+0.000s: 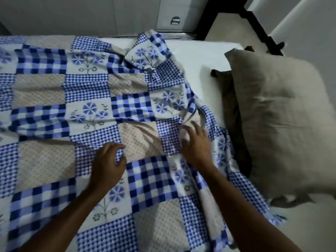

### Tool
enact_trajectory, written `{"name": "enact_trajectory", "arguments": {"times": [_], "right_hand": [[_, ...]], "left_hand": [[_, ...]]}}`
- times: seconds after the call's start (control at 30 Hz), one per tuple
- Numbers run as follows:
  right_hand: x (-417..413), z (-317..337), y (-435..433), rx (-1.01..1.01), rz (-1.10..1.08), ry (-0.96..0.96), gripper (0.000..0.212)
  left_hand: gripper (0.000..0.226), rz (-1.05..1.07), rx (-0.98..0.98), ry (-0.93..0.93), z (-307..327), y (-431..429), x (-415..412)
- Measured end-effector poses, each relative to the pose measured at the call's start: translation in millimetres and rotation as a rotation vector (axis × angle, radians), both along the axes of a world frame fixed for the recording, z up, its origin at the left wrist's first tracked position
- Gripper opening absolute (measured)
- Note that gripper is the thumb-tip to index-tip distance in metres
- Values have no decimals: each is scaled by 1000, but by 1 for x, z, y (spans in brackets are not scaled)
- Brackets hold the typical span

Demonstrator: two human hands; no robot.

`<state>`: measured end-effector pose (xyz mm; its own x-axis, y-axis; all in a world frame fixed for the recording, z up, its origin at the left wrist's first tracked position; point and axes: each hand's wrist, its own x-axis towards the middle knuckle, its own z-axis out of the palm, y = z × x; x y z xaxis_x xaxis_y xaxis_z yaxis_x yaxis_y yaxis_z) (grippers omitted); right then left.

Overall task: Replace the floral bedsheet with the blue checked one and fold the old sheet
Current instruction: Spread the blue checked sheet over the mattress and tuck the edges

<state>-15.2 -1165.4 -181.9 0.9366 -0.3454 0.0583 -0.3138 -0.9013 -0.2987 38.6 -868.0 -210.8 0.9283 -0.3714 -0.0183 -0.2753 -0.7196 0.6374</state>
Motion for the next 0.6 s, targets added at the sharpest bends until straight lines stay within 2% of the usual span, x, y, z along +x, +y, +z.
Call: {"name": "enact_trajectory", "arguments": {"times": [0.07, 0.13, 0.2, 0.23, 0.33, 0.43, 0.53, 0.6], "right_hand": [[-26, 2, -56, -74, -83, 126, 59], [-46, -2, -104, -4, -155, 375, 67], [-61, -5, -136, 129, -62, 588, 72], [-66, -2, -142, 186, 5, 589, 73], [-78, 39, -162, 356, 84, 339, 69], [-110, 93, -218, 425, 132, 2, 56], [-141, 139, -298, 348, 37, -288, 43], [-153, 159, -368, 156, -115, -293, 44]], "left_hand": [[22, -74, -54, 60, 7, -55, -20], [23, -147, -85, 125, 14, -113, -44], [25, -161, -128, 161, 21, -173, -69], [26, -138, -149, 180, 25, -198, -79], [29, 61, -243, 246, 36, -273, -104], [26, 289, -406, 482, 48, -356, -130], [51, 349, -503, 663, 63, -420, -138], [70, 332, -460, 682, 74, -454, -135]]}}
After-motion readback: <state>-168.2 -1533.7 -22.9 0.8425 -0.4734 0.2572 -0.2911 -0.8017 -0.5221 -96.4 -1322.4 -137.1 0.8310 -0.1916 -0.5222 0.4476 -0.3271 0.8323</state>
